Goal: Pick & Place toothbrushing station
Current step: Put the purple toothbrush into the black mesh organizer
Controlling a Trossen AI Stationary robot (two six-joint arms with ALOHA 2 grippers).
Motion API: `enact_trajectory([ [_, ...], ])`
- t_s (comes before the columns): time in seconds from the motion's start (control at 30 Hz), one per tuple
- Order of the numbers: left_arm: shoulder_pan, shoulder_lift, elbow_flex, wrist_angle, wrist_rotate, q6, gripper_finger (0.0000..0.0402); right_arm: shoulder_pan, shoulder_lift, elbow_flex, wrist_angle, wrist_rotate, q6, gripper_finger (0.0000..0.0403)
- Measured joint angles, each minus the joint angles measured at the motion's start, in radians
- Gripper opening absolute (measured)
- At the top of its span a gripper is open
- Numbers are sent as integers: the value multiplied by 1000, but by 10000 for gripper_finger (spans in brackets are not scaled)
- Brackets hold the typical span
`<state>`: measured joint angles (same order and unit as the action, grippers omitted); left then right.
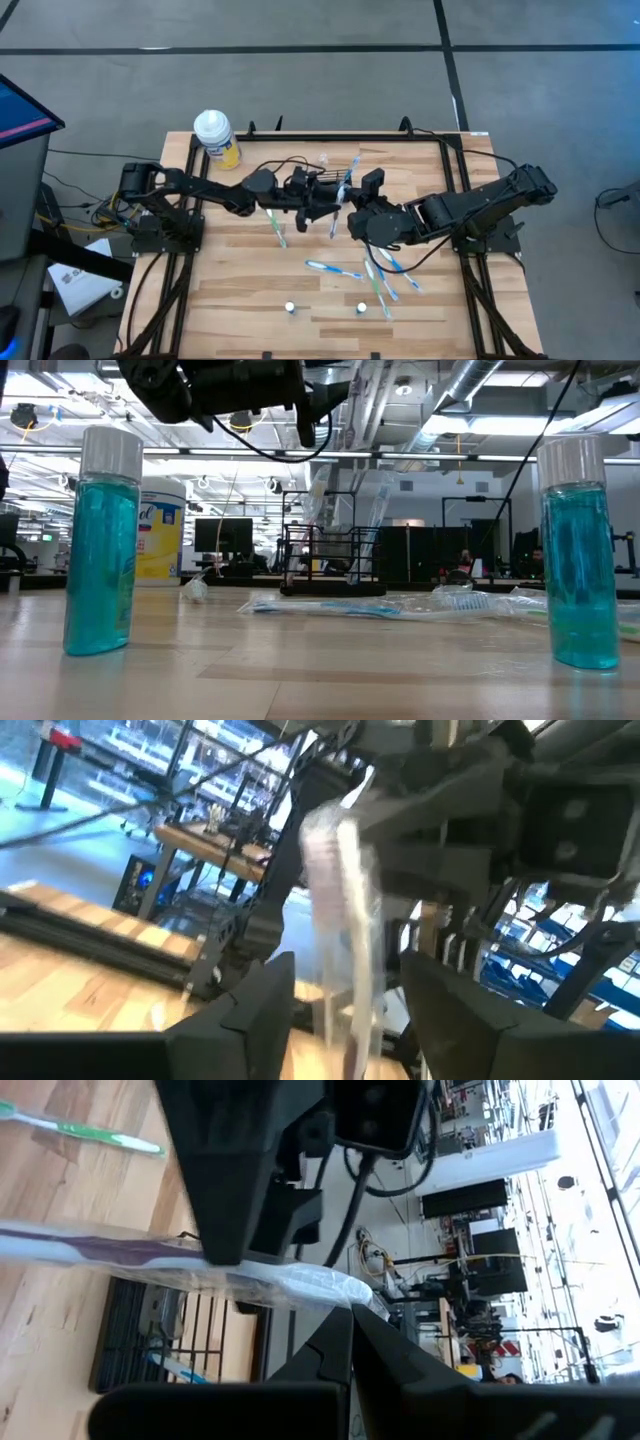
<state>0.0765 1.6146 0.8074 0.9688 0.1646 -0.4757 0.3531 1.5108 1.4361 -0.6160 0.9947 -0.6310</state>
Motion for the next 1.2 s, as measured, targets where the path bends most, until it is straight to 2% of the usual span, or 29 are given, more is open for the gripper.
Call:
enact_trajectory([
  [0.43,4,-2,0,11,-2,78,10,0,0,0,-4,-3,3,0],
  [0.87,5,-2,0,3,23,104,5,-18,0,0,-4,-8,3,7],
  [1.2,29,-3,-3,-12,29,104,5,-28,0,0,-4,1,3,99],
])
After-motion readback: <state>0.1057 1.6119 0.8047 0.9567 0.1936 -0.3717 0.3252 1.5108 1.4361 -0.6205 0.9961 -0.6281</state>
